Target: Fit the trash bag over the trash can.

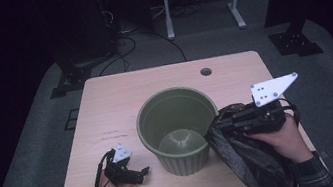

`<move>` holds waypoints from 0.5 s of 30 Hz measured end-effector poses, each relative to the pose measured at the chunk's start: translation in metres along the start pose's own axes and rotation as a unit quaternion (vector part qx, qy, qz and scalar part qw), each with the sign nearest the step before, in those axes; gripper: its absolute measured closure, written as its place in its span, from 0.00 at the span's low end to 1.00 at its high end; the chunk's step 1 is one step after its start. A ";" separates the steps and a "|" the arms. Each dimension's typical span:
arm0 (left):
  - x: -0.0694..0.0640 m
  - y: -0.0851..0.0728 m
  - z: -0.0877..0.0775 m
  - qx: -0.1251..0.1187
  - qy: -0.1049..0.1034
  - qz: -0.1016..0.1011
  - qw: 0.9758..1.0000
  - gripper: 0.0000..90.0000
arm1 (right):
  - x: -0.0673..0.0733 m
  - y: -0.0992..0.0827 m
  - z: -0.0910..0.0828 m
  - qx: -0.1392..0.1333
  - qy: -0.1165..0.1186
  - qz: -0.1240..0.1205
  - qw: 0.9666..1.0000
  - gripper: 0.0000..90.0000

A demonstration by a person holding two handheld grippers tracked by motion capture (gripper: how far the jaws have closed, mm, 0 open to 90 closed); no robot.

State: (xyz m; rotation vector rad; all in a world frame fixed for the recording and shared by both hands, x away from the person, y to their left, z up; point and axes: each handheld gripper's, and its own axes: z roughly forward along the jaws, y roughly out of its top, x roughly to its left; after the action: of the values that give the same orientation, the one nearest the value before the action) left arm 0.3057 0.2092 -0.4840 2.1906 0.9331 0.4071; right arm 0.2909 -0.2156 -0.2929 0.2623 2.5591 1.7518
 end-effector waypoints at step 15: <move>0.000 0.000 0.000 0.000 0.000 0.000 1.000 0.00 | -0.010 0.046 0.034 0.004 0.031 -0.016 0.999 0.97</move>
State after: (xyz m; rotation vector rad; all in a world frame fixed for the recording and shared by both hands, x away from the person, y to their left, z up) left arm 0.3057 0.2092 -0.4840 2.1906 0.9323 0.4072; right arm 0.3100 -0.1696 -0.2631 0.1682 2.5972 1.7671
